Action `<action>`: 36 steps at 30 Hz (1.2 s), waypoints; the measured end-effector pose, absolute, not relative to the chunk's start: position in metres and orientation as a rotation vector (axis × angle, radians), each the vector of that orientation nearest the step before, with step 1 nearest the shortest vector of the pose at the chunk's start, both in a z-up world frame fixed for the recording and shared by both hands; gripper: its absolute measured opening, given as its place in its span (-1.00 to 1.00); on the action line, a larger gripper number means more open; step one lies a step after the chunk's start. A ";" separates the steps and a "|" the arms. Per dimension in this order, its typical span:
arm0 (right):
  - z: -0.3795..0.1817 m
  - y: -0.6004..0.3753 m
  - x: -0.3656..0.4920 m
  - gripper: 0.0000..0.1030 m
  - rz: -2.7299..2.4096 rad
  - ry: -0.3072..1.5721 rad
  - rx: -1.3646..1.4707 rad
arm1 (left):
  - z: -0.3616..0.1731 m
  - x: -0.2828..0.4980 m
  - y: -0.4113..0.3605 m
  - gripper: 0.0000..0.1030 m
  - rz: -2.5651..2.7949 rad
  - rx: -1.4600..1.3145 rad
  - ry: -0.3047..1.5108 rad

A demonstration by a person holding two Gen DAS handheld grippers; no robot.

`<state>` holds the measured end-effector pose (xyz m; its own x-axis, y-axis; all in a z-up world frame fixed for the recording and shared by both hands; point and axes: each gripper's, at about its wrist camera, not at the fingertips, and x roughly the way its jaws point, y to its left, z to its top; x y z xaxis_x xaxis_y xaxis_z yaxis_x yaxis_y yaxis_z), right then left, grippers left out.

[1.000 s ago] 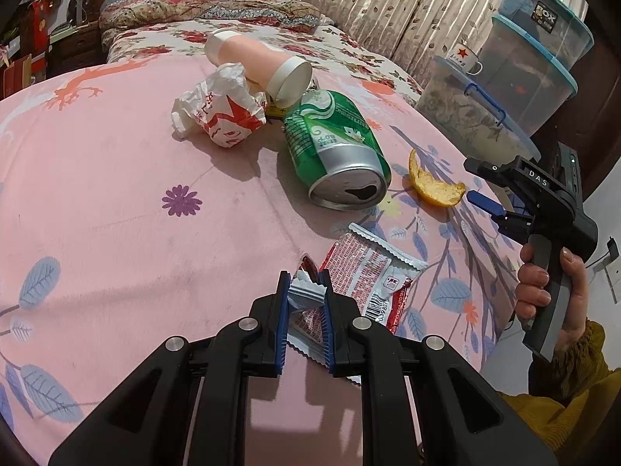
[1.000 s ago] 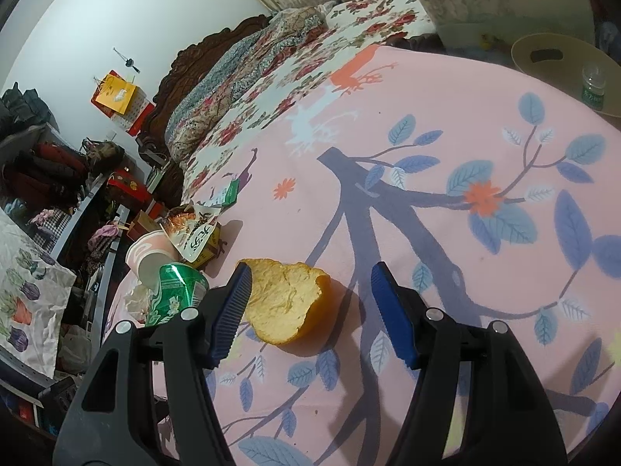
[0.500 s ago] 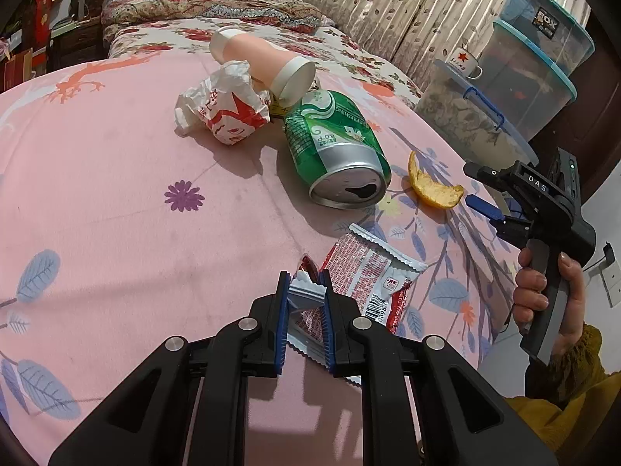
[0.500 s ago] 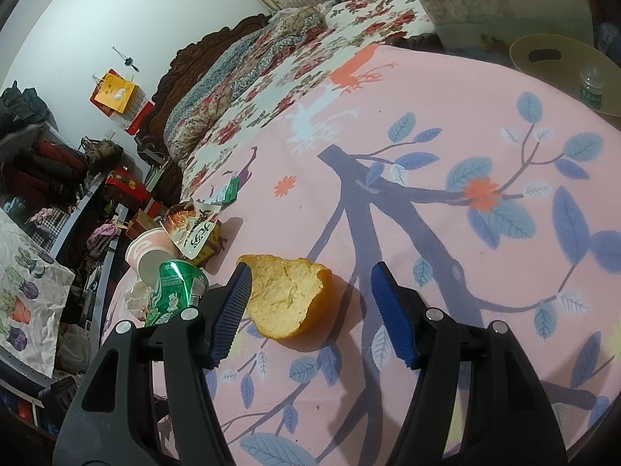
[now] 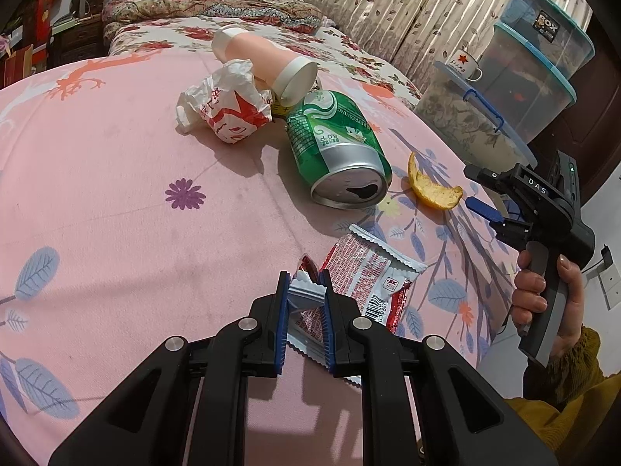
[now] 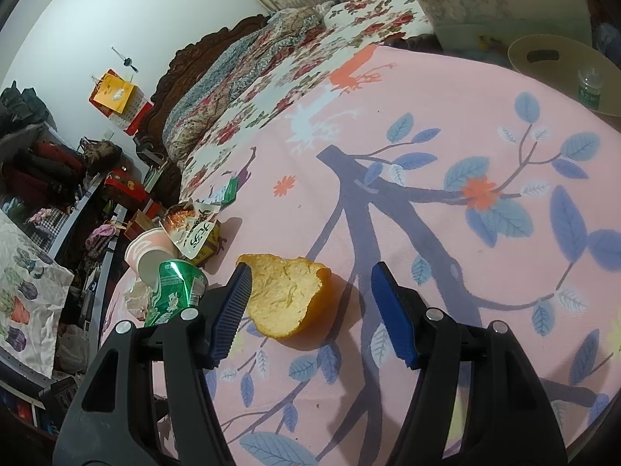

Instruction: Collect trash

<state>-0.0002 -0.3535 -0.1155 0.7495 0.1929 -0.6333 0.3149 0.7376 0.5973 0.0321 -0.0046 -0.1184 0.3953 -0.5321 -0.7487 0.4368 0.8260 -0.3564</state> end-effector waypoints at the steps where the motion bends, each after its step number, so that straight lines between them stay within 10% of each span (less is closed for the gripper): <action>1: -0.115 -0.354 -0.001 0.28 -0.075 0.738 0.754 | -0.118 0.032 -0.004 -0.74 -0.616 -0.108 0.989; 36: -0.116 -0.358 -0.004 0.28 -0.093 0.740 0.750 | -0.117 0.032 0.000 -0.74 -0.628 -0.130 0.993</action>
